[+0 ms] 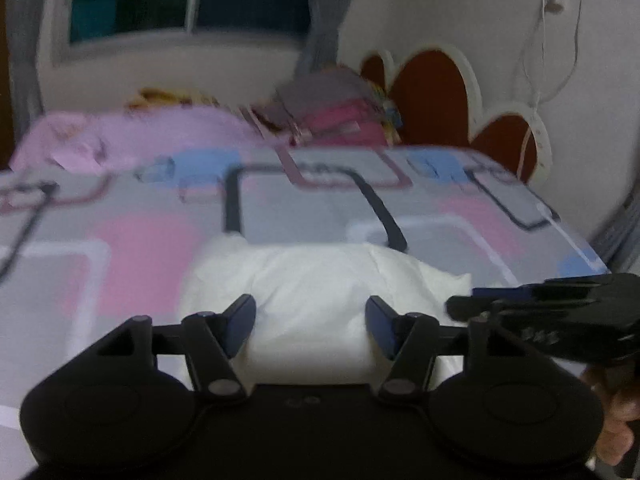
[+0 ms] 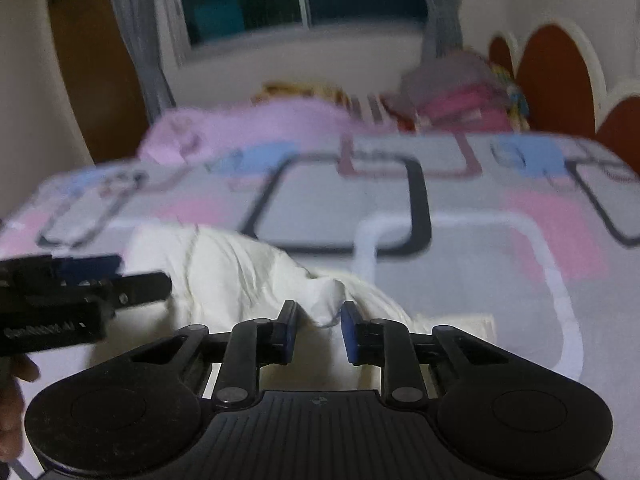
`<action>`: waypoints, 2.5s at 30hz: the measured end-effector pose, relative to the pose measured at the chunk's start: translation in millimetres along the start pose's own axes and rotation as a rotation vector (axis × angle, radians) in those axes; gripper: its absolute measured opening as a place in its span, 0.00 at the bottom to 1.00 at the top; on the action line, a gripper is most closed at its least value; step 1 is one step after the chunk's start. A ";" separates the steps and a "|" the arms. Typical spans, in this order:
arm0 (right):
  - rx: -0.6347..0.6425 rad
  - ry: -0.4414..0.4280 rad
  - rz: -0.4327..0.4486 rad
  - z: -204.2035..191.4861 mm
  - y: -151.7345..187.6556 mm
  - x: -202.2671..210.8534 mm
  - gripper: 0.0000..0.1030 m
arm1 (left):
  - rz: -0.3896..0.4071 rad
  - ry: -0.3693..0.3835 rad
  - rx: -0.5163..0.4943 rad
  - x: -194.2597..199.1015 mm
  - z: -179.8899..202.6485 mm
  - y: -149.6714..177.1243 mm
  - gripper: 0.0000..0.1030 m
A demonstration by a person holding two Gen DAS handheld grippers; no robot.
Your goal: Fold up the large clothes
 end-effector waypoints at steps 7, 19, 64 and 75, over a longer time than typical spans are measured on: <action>-0.067 -0.048 -0.064 23.9 39.4 -30.4 0.23 | -0.106 -0.033 -0.058 -36.9 7.7 31.8 0.59; -0.310 -0.164 0.058 129.6 32.8 58.7 0.89 | -0.034 -0.065 -0.017 52.4 -11.6 36.8 1.00; -0.468 -0.488 -0.220 -50.5 70.7 16.8 0.52 | -0.107 0.278 0.229 94.2 -140.7 73.0 0.72; -0.286 -0.586 -0.177 -234.7 29.4 13.7 0.49 | -0.011 0.176 0.293 204.5 -283.1 82.7 0.71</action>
Point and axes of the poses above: each gripper's, at about its wrist camera, not at the fingertips, and x roughly against the way its jaws point, z to its right, y to its underside, the point moved 10 cm from there along -x, roughly the way its jaws point, and after that the axes turned 6 degrees about y, right-handed, at the moved point
